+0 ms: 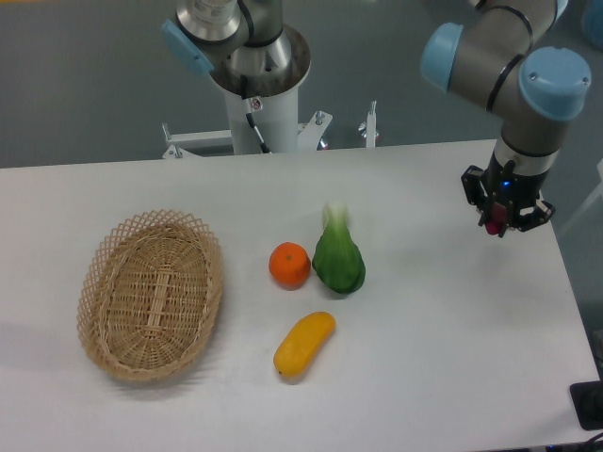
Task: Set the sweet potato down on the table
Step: 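Move the right gripper holding the purple sweet potato toward the bok choy, then lower the held sweet potato onto the table beside the bok choy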
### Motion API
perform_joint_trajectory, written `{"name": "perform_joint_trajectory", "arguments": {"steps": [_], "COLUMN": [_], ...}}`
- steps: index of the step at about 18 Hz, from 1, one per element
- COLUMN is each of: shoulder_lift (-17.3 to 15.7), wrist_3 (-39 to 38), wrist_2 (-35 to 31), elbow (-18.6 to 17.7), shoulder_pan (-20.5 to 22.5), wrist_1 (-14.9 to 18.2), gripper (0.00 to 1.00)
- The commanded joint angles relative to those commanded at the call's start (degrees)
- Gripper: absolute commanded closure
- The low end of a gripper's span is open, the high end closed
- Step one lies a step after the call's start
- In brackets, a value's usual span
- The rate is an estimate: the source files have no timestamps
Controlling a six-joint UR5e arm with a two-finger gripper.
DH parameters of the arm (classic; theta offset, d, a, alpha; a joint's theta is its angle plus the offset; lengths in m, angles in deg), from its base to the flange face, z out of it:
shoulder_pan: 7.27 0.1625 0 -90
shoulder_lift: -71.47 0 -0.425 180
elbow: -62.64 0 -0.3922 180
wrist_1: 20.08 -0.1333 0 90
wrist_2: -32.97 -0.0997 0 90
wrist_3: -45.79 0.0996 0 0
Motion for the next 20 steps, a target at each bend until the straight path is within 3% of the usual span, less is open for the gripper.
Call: {"name": "perform_joint_trajectory", "arguments": {"steps": [9,15,20], "shoulder_lift": [0.0,-4.3,-6.6], "wrist_3": [0.0,2.9,2.4], "wrist_2": [0.0,0.5,1.0], "elbow": [-0.6,-12.0,-18.2], "shoulder_pan": [0.0,-0.2,-1.8], "wrist_1": [1.1,-0.2,-0.1], "gripper": [0.92,0.93,0.91]}}
